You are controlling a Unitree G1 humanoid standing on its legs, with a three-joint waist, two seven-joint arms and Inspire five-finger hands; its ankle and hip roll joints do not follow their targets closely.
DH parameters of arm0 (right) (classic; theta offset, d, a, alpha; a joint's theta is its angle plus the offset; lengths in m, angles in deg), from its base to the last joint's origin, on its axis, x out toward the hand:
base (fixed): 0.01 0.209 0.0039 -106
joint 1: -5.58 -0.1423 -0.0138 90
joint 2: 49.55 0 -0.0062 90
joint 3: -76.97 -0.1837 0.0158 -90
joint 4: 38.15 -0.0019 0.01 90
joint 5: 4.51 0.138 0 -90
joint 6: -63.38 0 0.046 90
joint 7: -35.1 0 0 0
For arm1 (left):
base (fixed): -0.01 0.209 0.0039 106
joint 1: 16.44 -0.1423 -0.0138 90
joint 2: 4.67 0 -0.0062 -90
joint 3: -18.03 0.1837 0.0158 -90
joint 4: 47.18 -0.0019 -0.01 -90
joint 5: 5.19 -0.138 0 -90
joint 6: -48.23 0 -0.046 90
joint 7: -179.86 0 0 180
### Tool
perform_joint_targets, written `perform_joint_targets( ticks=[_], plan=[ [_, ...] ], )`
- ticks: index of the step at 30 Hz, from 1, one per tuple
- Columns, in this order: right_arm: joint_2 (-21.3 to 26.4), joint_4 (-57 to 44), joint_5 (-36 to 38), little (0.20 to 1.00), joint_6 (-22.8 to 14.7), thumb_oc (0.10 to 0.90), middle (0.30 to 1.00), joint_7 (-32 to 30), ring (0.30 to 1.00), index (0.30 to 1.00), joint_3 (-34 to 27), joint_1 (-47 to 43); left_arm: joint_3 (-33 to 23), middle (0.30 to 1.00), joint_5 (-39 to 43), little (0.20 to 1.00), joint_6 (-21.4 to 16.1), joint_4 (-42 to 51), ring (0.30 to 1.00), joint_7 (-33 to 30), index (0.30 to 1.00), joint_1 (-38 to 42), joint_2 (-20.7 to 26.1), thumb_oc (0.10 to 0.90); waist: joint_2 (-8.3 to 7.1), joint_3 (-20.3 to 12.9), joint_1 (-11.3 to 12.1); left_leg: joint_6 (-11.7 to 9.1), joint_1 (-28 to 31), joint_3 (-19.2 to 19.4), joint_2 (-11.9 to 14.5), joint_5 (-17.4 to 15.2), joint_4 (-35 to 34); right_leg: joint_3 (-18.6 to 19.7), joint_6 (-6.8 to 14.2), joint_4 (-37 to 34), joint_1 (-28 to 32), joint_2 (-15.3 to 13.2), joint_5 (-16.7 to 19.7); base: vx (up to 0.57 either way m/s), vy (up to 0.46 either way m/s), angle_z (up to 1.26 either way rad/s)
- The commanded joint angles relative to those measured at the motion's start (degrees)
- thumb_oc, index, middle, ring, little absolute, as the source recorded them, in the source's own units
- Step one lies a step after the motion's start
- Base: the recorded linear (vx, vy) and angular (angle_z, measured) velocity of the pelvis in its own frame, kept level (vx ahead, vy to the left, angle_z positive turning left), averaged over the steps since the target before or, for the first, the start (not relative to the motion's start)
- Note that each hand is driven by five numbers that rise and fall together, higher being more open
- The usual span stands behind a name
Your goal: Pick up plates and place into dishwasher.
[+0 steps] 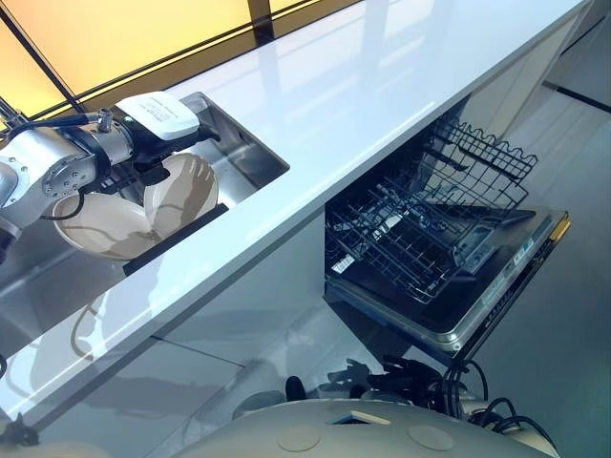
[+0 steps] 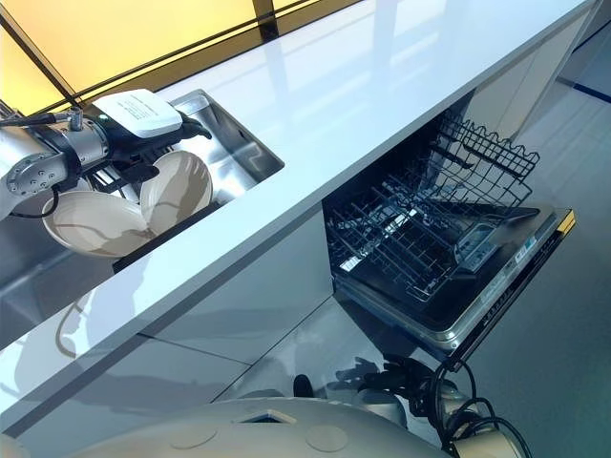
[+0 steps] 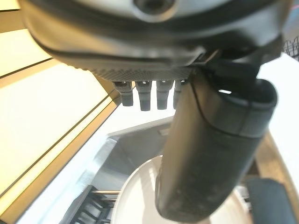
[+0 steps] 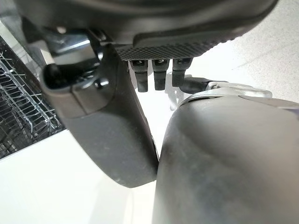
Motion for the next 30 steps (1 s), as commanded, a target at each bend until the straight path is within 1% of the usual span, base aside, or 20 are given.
perform_joint_targets(
  ticks=[1,6,14,15,21,24,27,30],
  plan=[
    [2.9,0.2,1.2,0.900,-0.1,0.800,0.900,1.1,0.900,0.900,-0.7,-1.3,-1.3,0.900,-2.3,0.900,3.2,-6.0,0.900,-5.8,0.900,10.5,1.9,0.800,2.20,-1.5,-0.5,0.9,2.8,-0.3,-2.5,-8.9,0.9,-2.0,6.4,6.8,-4.4,-1.3,-2.9,0.05,-0.002,-0.06],
    [3.0,0.4,0.8,0.900,0.1,0.800,0.900,1.3,0.900,0.900,-0.9,-1.1,-0.9,0.900,-4.4,0.900,2.5,-6.3,0.900,-7.3,0.900,9.4,0.9,0.800,2.10,-1.4,-0.9,0.9,2.8,-0.1,-2.6,-9.0,1.1,-1.7,6.3,6.5,-4.3,-1.1,-2.8,0.05,-0.003,-0.02],
    [2.9,0.8,0.5,0.900,0.3,0.800,0.900,1.2,0.900,0.900,-1.1,-1.0,-0.1,0.900,-5.4,0.900,3.8,-6.5,0.900,-10.5,0.900,9.0,-0.5,0.800,2.12,-1.3,-1.3,0.8,2.9,0.1,-2.7,-9.0,1.1,-1.3,6.2,6.2,-4.2,-0.9,-2.6,0.05,0.000,-0.02],
    [2.9,0.9,0.5,0.900,0.4,0.800,0.900,1.2,0.900,0.900,-1.3,-1.0,-0.4,0.900,-5.9,0.900,4.1,-6.9,0.900,-11.7,0.900,8.3,-0.9,0.800,2.06,-1.2,-1.4,0.8,2.9,0.2,-2.7,-9.1,1.2,-1.3,6.2,6.1,-4.2,-0.9,-2.6,0.03,-0.002,-0.02],
    [2.9,1.0,0.3,0.900,0.6,0.800,0.900,1.3,0.900,0.900,-1.5,-0.9,-0.4,0.900,-7.2,0.900,5.5,-8.5,0.900,-13.5,0.900,6.6,-2.6,0.800,2.01,-1.1,-1.9,0.8,2.8,0.6,-2.8,-9.2,1.3,-0.9,6.2,5.8,-4.2,-0.7,-2.4,0.04,-0.006,-0.06],
    [3.0,1.0,0.0,0.900,0.7,0.800,0.900,1.4,0.900,0.900,-1.7,-0.8,-0.6,0.900,-8.9,0.900,5.1,-9.6,0.900,-14.5,0.900,5.8,-3.3,0.800,1.97,-1.0,-2.1,0.9,2.8,0.9,-2.7,-9.2,1.5,-0.7,6.2,5.8,-4.3,-0.7,-2.3,0.04,-0.004,-0.07],
    [3.0,0.9,0.1,0.900,0.8,0.800,0.900,1.2,0.900,0.900,-1.5,-0.8,-0.2,0.900,-9.4,0.900,5.1,-9.9,0.900,-14.6,0.900,5.6,-3.9,0.800,2.05,-0.9,-2.3,0.9,2.8,1.0,-2.7,-9.3,1.6,-0.5,6.2,5.7,-4.4,-0.7,-2.3,0.03,0.000,-0.02],
    [3.0,0.8,-0.1,0.900,1.1,0.800,0.900,1.1,0.900,0.900,-1.6,-0.9,0.3,0.900,-10.0,0.900,5.6,-10.2,0.900,-13.0,0.900,5.6,-4.8,0.800,2.06,-0.7,-2.6,1.0,2.7,1.1,-2.8,-9.4,1.9,-0.3,6.2,5.6,-4.4,-0.7,-2.2,0.04,-0.004,-0.04]
  ],
)
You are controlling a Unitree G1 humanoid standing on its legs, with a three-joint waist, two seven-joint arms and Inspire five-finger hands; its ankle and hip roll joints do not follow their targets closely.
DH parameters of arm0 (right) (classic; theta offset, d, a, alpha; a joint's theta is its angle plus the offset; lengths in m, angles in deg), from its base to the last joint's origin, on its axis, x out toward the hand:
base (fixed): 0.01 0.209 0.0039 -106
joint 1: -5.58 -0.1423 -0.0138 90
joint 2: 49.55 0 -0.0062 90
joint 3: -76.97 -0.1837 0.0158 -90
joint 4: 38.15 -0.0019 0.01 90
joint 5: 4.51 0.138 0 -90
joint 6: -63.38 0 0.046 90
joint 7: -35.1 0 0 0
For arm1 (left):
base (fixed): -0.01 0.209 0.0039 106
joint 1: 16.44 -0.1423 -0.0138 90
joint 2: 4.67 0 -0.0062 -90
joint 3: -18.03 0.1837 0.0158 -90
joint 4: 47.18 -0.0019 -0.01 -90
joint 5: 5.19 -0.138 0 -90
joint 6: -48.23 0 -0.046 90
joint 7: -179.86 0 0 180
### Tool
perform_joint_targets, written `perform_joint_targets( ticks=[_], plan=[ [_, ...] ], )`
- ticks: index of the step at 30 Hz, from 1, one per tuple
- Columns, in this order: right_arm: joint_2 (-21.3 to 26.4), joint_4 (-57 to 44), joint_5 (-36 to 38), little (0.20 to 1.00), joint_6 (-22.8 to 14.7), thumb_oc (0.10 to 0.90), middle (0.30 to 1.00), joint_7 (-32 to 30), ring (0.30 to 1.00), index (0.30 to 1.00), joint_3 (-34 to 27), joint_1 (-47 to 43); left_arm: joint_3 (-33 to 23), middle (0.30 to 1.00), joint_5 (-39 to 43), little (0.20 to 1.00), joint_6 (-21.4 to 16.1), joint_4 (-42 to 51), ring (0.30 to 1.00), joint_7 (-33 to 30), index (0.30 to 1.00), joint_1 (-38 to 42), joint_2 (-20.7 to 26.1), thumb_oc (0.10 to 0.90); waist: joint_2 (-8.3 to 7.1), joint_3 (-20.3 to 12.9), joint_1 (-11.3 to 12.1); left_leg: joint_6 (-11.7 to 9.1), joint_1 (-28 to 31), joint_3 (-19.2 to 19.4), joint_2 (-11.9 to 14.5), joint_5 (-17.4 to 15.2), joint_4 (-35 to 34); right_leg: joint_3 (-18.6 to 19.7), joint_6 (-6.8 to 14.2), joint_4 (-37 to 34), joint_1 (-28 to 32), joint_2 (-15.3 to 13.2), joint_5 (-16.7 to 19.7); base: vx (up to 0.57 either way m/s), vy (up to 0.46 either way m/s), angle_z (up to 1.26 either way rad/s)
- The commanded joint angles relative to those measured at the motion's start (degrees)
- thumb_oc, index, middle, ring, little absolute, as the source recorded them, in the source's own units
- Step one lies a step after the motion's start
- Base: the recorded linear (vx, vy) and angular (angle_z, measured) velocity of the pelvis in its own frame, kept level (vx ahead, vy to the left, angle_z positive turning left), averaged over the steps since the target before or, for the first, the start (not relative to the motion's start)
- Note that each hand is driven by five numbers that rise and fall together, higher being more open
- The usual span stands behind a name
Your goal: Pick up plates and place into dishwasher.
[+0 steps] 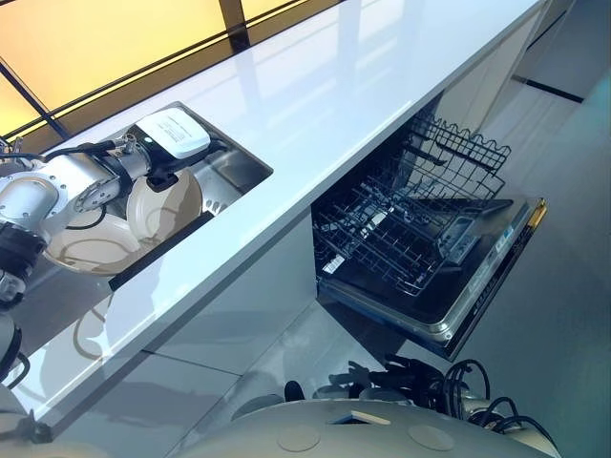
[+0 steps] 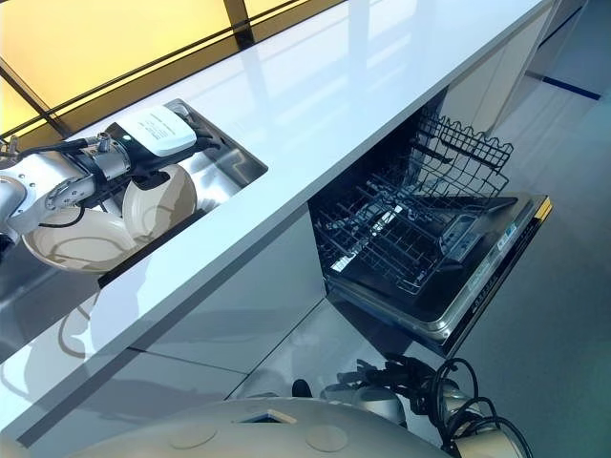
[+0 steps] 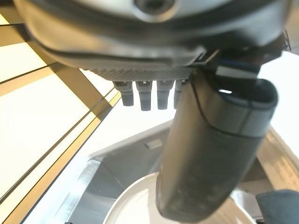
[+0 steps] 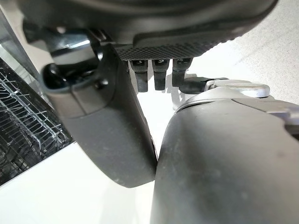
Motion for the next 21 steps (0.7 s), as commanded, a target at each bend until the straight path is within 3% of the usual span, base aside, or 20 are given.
perform_joint_targets(
  ticks=[1,16,21],
  plan=[
    [2.9,0.9,-0.1,0.900,0.3,0.800,0.900,1.0,0.900,0.900,0.2,-0.7,-4.0,0.900,-0.2,0.900,5.3,-4.8,0.900,-1.9,0.900,5.8,0.7,0.800,2.02,-0.6,-0.3,1.0,1.8,-1.0,-3.0,-9.2,1.8,-2.2,6.1,5.1,-4.0,-0.8,-2.3,0.03,-0.002,-0.06],
    [2.9,1.1,-0.6,0.900,0.7,0.800,0.900,0.8,0.900,0.900,0.4,-0.9,-0.6,0.900,-4.4,0.900,5.8,-6.9,0.900,13.1,0.900,8.5,-1.7,0.800,2.44,0.1,-1.3,1.0,1.6,-0.6,-3.3,-9.5,2.5,-1.5,6.4,4.6,-4.2,-0.8,-1.7,0.01,0.000,-0.03],
    [2.9,1.0,-0.7,0.900,0.9,0.800,0.900,0.6,0.900,0.900,0.6,-1.0,1.6,0.900,-5.6,0.900,4.8,-7.1,0.900,15.3,0.900,10.9,-1.6,0.800,2.59,0.2,-1.5,0.9,1.6,-0.5,-3.3,-9.6,2.6,-1.4,6.5,4.4,-4.1,-0.9,-1.6,0.00,0.000,0.00]
  ],
)
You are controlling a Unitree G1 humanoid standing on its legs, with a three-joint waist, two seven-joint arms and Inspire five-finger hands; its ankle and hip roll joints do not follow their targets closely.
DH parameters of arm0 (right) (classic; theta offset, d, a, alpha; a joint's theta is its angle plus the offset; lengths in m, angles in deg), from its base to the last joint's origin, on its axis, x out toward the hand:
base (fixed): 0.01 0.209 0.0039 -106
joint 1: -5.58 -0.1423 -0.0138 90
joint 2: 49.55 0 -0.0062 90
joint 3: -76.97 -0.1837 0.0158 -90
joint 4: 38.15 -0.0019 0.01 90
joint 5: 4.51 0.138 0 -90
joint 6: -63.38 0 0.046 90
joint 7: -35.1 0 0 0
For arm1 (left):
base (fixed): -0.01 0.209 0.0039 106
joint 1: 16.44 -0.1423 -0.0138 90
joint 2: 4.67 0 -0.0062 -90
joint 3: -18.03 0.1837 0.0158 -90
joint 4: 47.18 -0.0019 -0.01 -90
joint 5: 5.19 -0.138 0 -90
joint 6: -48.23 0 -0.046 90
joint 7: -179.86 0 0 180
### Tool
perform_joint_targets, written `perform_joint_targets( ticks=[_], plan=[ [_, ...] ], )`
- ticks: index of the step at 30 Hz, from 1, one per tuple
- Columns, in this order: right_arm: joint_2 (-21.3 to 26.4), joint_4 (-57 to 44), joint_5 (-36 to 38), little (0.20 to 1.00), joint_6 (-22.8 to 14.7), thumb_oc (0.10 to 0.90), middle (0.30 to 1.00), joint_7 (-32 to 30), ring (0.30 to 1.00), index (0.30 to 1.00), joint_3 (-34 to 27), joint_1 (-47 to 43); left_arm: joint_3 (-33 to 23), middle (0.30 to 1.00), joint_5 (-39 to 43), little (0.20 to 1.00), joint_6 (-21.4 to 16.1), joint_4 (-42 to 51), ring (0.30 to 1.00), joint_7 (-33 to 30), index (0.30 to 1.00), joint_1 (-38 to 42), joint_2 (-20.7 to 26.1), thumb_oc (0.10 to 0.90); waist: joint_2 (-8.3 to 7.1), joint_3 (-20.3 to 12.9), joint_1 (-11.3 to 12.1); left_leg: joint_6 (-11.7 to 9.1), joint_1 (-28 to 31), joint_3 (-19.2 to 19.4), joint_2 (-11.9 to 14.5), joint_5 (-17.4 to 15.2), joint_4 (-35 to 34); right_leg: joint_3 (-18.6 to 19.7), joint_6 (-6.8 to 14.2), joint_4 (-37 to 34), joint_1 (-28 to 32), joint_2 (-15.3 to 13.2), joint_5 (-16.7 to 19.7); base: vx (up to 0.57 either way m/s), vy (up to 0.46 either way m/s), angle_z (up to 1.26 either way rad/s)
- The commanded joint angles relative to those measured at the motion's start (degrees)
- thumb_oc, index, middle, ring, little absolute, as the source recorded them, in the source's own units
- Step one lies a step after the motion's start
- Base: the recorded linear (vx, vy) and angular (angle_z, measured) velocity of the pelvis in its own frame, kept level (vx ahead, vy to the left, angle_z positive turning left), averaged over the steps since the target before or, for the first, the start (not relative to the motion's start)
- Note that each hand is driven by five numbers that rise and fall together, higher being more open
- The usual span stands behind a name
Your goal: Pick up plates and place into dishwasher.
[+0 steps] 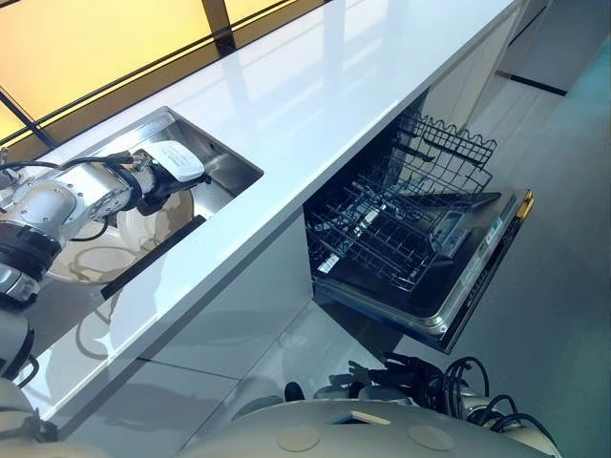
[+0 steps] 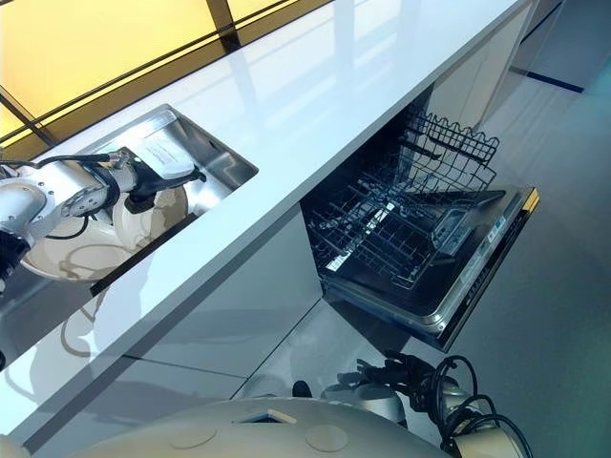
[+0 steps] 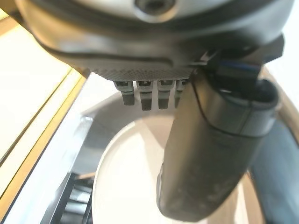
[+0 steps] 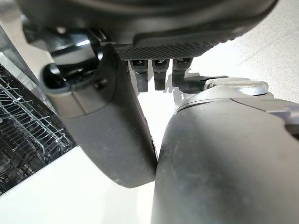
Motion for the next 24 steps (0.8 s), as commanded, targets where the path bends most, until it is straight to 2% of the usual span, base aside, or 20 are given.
perform_joint_targets(
  ticks=[1,2,3,4,8,9,10,11,12,13,16,24],
  plan=[
    [2.9,1.1,-0.8,0.900,0.4,0.800,0.900,0.6,0.900,0.900,0.7,-0.4,-2.5,0.764,-2.2,0.741,3.3,-4.9,0.764,-0.5,0.764,11.5,0.6,0.641,2.25,0.2,-0.1,0.9,1.4,-1.6,-3.5,-9.5,2.7,-2.6,6.4,3.6,-3.4,-0.9,-1.6,0.00,0.000,0.00],
    [2.9,1.1,-0.8,0.900,0.4,0.800,0.900,0.6,0.900,0.900,0.7,-0.4,-2.4,0.764,-2.2,0.741,3.3,-4.9,0.764,-0.5,0.764,11.6,0.6,0.641,2.23,0.2,-0.1,0.9,1.4,-1.6,-3.5,-9.5,2.7,-2.6,6.4,3.6,-3.4,-0.9,-1.6,0.00,0.000,0.00],
    [2.9,1.1,-0.9,0.900,0.5,0.800,0.900,0.7,0.900,0.900,0.8,-0.4,-2.1,0.676,-3.0,0.639,2.8,-4.9,0.676,-1.5,0.676,12.2,0.6,0.539,2.27,0.2,-0.1,0.9,1.4,-1.6,-3.5,-9.5,2.6,-2.6,6.5,3.6,-3.5,-1.0,-1.6,0.00,0.000,0.00],
    [2.9,1.0,-0.8,0.900,0.7,0.800,0.900,0.6,0.900,0.900,0.9,-0.4,-1.8,0.556,-3.4,0.499,2.3,-4.9,0.556,-2.4,0.556,12.6,0.6,0.399,2.28,0.2,-0.1,0.9,1.4,-1.6,-3.5,-9.5,2.6,-2.6,6.5,3.6,-3.5,-1.0,-1.6,0.00,0.000,0.00],
    [2.9,1.0,-0.6,0.900,0.7,0.800,0.900,0.6,0.900,0.900,1.2,-0.4,-0.1,0.387,-3.9,0.302,1.6,-4.6,0.387,-5.8,0.387,14.6,0.7,0.202,2.43,0.3,-0.3,0.9,1.4,-1.6,-3.6,-9.4,2.5,-2.6,6.4,3.6,-3.5,-1.0,-1.6,0.00,0.000,0.00],
    [2.9,1.1,-0.7,0.900,0.7,0.800,0.900,0.6,0.900,0.900,1.2,-0.5,0.2,0.394,-5.0,0.310,1.3,-4.7,0.394,-7.5,0.394,14.9,0.5,0.210,2.50,0.3,-0.4,0.9,1.5,-1.6,-3.6,-9.4,2.4,-2.6,6.5,3.6,-3.4,-1.0,-1.5,0.00,0.000,0.00],
    [2.9,1.2,-0.8,0.900,0.5,0.800,0.900,0.7,0.900,0.900,1.2,-0.4,0.5,0.458,-6.1,0.384,1.3,-4.9,0.458,-9.5,0.458,15.1,0.5,0.284,2.54,0.3,-0.4,0.9,1.6,-1.6,-3.6,-9.3,2.3,-2.6,6.5,3.6,-3.4,-1.0,-1.5,0.00,0.000,0.00],
    [2.8,1.1,-0.8,0.900,0.6,0.800,0.900,0.7,0.900,0.900,1.4,-0.4,0.7,0.476,-7.2,0.406,1.4,-5.0,0.476,-11.0,0.476,15.2,0.4,0.306,2.58,0.3,-0.5,0.9,1.6,-1.6,-3.6,-9.3,2.1,-2.5,6.5,3.5,-3.4,-0.9,-1.5,0.00,0.000,0.00],
    [2.8,1.2,-1.0,0.900,0.6,0.800,0.900,0.9,0.900,0.900,1.3,-0.4,1.1,0.465,-8.1,0.392,1.7,-5.1,0.465,-13.0,0.465,15.5,0.6,0.292,2.62,0.4,-0.5,0.8,1.7,-1.6,-3.6,-9.2,1.9,-2.5,6.6,3.5,-3.4,-0.9,-1.5,0.00,0.000,0.00],
    [2.9,1.1,-1.1,0.900,0.8,0.800,0.900,1.0,0.900,0.900,1.4,-0.4,1.1,0.425,-8.6,0.345,2.2,-5.2,0.425,-13.8,0.425,15.4,0.6,0.245,2.63,0.4,-0.5,0.8,1.7,-1.6,-3.6,-9.2,1.8,-2.5,6.5,3.4,-3.4,-0.8,-1.4,0.00,0.000,0.00],
    [3.1,1.1,-1.2,0.900,0.8,0.800,0.900,1.4,0.900,0.900,1.5,-0.2,1.2,0.474,-9.8,0.403,3.3,-5.7,0.474,-17.0,0.474,14.7,1.0,0.303,2.72,0.5,-0.6,0.6,1.8,-1.6,-3.6,-9.1,1.7,-2.4,6.5,3.2,-3.4,-0.8,-1.4,0.00,0.000,0.00],
    [3.3,0.9,-1.9,0.900,0.0,0.800,0.900,1.9,0.900,0.900,1.3,0.2,-0.3,0.474,-11.8,0.403,5.1,-5.5,0.474,-19.7,0.474,12.1,1.9,0.303,2.83,0.6,-0.5,0.4,1.6,-1.7,-3.5,-8.9,1.5,-2.3,6.4,3.0,-3.4,-0.6,-1.4,0.00,0.000,0.00]
  ],
)
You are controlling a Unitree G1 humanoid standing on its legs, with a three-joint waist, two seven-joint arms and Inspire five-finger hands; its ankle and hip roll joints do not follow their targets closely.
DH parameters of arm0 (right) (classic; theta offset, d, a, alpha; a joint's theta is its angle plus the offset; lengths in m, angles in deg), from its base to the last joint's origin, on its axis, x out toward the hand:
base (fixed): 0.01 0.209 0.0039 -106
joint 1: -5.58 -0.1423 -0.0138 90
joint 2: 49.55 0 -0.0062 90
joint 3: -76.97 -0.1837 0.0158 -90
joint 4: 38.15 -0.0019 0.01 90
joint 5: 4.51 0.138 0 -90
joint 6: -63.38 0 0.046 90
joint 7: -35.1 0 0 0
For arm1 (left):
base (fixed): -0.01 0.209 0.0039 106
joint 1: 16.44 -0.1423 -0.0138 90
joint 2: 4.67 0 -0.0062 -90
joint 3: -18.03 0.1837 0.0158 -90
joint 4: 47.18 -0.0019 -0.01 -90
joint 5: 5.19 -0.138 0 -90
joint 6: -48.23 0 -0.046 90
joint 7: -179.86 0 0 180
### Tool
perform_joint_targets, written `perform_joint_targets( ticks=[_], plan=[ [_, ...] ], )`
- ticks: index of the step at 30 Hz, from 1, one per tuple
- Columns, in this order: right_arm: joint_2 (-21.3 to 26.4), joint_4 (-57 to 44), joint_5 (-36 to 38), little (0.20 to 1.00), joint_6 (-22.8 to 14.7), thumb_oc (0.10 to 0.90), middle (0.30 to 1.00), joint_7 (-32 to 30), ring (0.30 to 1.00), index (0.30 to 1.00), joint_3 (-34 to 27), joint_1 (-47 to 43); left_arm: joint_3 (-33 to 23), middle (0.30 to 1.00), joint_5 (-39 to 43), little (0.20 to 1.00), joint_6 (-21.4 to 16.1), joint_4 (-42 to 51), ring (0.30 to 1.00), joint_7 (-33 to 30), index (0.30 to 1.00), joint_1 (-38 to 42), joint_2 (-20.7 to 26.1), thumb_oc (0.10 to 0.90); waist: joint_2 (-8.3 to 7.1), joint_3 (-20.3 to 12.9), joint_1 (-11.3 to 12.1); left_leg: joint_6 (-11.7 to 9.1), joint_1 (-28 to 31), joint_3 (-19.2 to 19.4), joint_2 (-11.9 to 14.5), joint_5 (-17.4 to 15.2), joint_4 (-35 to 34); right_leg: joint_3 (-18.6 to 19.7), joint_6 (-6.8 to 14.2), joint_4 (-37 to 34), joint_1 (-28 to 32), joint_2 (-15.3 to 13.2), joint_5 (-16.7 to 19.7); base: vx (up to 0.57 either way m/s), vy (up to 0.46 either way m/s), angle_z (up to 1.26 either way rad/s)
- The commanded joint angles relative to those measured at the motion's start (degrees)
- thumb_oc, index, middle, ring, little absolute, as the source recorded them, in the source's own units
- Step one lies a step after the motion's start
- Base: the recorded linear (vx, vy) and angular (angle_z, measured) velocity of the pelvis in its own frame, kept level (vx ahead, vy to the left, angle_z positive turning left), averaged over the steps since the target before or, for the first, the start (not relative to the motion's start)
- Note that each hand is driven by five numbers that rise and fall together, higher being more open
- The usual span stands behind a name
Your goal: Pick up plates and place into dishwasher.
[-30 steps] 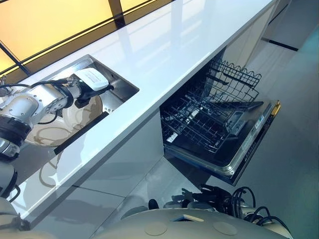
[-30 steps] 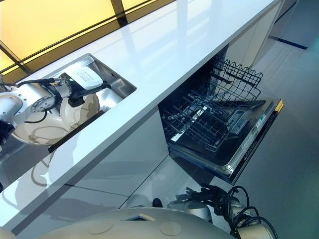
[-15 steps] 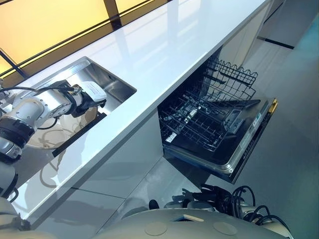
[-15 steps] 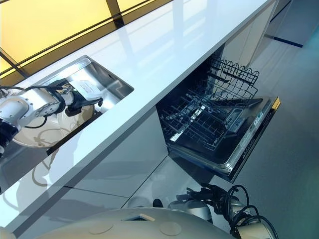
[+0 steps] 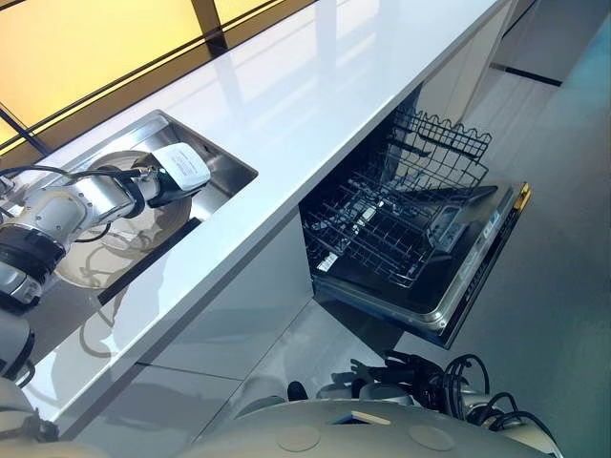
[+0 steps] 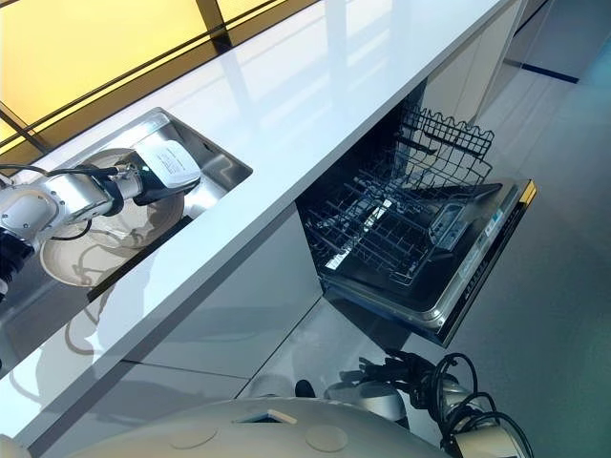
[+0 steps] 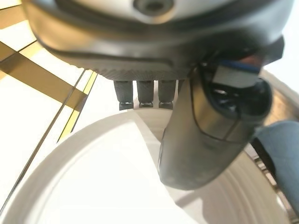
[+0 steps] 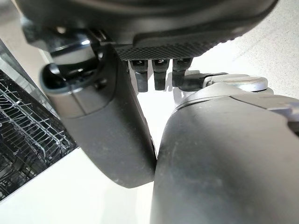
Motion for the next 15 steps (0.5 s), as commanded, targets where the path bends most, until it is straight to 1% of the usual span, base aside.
perform_joint_targets(
  ticks=[1,3,6,7,8,9,10,11,12,13,14,15],
  plan=[
    [3.1,1.1,-2.0,0.900,-0.6,0.800,0.900,1.8,0.900,0.900,1.2,0.5,-2.6,0.486,-2.1,0.417,5.9,-4.5,0.486,-3.8,0.486,11.6,2.0,0.317,1.99,0.1,0.3,0.4,1.7,-2.1,-3.5,-8.8,1.5,-2.7,6.4,2.9,-3.2,-0.7,-1.4,0.00,0.000,0.00],
    [3.1,1.0,-2.0,0.900,-0.7,0.800,0.900,1.7,0.900,0.900,1.3,0.5,-3.0,0.493,-2.1,0.425,6.9,-4.4,0.493,-4.3,0.493,11.2,2.2,0.325,1.93,0.0,0.4,0.4,1.8,-2.1,-3.4,-8.8,1.4,-2.8,6.3,2.8,-3.1,-0.6,-1.5,0.00,0.000,0.00],
    [3.2,0.7,-0.9,0.900,-1.8,0.800,0.900,1.6,0.900,0.900,1.3,0.6,-3.6,0.505,-1.1,0.439,8.5,-4.3,0.505,-5.1,0.505,11.2,3.1,0.339,1.87,-0.1,0.6,0.3,1.9,-2.4,-3.3,-8.7,1.2,-3.0,6.1,2.6,-2.8,-0.5,-1.6,0.00,0.000,0.00],
    [3.2,0.7,-0.9,0.900,-1.8,0.800,0.900,1.6,0.900,0.900,1.3,0.6,-3.6,0.505,-1.1,0.439,8.5,-4.3,0.505,-5.1,0.505,11.2,3.1,0.339,1.87,0.0,0.6,0.3,1.9,-2.5,-3.3,-8.7,1.2,-3.0,6.1,2.6,-2.7,-0.5,-1.6,0.00,0.000,0.00],
    [3.1,0.0,0.2,0.900,-3.8,0.800,0.900,1.5,0.900,0.900,1.1,0.6,-4.2,0.495,1.3,0.428,10.4,-4.0,0.495,-6.1,0.495,11.0,3.9,0.328,1.81,-0.1,0.9,0.2,2.0,-2.7,-3.2,-8.7,1.1,-3.4,6.1,2.6,-2.6,-0.5,-1.7,0.00,0.000,0.00],
    [3.2,-0.7,-0.7,0.900,-5.9,0.800,0.900,2.1,0.900,0.900,1.2,0.6,-4.5,0.486,2.7,0.417,11.3,-3.6,0.486,-6.7,0.486,11.1,4.3,0.317,1.77,-0.2,1.1,0.2,2.0,-2.8,-3.2,-8.6,1.2,-3.6,6.0,2.5,-2.5,-0.5,-1.7,-0.03,-0.037,0.01],
    [3.5,-2.3,-0.8,0.900,-7.0,0.800,0.900,2.9,0.900,0.900,1.6,0.6,-5.0,0.484,4.3,0.414,12.0,-3.3,0.484,-7.0,0.484,11.0,4.8,0.314,1.66,-0.2,1.2,0.2,2.0,-2.9,-3.1,-8.6,1.2,-3.7,6.0,2.4,-2.3,-0.5,-1.7,-0.03,-0.033,0.01],
    [3.7,-5.0,-2.0,0.900,-7.7,0.800,0.900,3.4,0.900,0.900,2.2,0.5,-5.6,0.465,6.4,0.392,13.1,-2.9,0.465,-7.1,0.465,10.6,5.3,0.292,1.56,-0.2,1.3,0.1,2.0,-3.0,-3.1,-8.6,1.2,-3.9,5.9,2.4,-2.2,-0.5,-1.7,-0.03,-0.036,0.02],
    [4.1,-8.1,-3.2,0.900,-11.2,0.800,0.900,4.9,0.900,0.900,3.1,0.2,-6.4,0.455,7.6,0.381,13.9,-1.9,0.455,-7.6,0.455,10.1,5.6,0.281,1.42,-0.3,1.5,0.1,2.0,-3.1,-3.0,-8.6,1.2,-4.1,5.9,2.4,-2.2,-0.6,-1.8,-0.04,-0.044,0.05],
    [4.7,-10.8,-3.8,0.900,-11.3,0.800,0.900,6.5,0.900,0.900,4.3,-0.2,-7.5,0.455,9.5,0.381,14.8,-0.7,0.455,-8.0,0.455,9.5,5.9,0.281,1.39,-0.4,1.9,0.0,1.8,-3.3,-2.8,-8.5,1.3,-4.3,5.8,2.5,-2.2,-0.5,-1.8,-0.04,-0.047,0.05],
    [4.8,-12.9,-7.0,0.900,-14.4,0.800,0.900,5.9,0.900,0.900,4.8,-0.2,-9.1,0.408,11.8,0.326,16.1,0.9,0.408,-7.5,0.408,8.5,6.3,0.226,1.38,-0.5,2.1,0.1,1.7,-3.4,-2.8,-8.5,1.3,-4.5,5.9,2.6,-2.4,-0.5,-1.8,-0.06,-0.048,0.04],
    [5.7,-17.1,-6.1,0.900,-14.9,0.800,0.900,8.1,0.900,0.900,6.0,0.0,-10.6,0.392,14.4,0.307,17.2,2.6,0.392,-7.5,0.392,8.0,7.0,0.207,1.25,-0.5,2.3,0.1,1.6,-3.3,-2.7,-8.5,1.2,-4.8,5.9,2.6,-2.4,-0.6,-1.9,-0.07,-0.046,0.04]
  ],
)
